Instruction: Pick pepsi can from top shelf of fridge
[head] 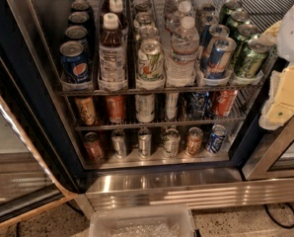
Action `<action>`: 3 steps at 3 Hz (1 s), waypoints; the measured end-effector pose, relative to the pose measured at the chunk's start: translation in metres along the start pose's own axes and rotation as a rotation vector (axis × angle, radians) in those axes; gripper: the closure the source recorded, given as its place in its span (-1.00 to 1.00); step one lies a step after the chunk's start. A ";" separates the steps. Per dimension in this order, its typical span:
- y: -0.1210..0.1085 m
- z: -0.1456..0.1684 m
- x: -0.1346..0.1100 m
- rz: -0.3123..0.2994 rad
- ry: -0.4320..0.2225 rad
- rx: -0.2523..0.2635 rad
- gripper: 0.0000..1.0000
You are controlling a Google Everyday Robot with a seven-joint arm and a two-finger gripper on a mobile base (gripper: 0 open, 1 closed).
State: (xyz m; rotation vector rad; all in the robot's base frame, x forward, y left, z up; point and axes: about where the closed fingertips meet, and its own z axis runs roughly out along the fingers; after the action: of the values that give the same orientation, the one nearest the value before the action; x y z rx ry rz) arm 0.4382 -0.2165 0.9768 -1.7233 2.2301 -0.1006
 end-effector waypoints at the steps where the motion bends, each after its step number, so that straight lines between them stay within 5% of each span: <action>1: 0.000 0.000 0.000 0.000 0.000 0.000 -1.00; 2: 0.002 0.003 -0.006 0.005 -0.014 0.000 -1.00; 3: 0.018 0.018 -0.041 -0.046 -0.072 -0.017 -1.00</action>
Offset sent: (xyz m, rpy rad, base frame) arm 0.0004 0.0118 -0.0099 0.0312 0.0173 -0.0023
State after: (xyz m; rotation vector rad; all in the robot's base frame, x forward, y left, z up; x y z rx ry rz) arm 0.4357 -0.1704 0.9641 -1.7596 2.1463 -0.0298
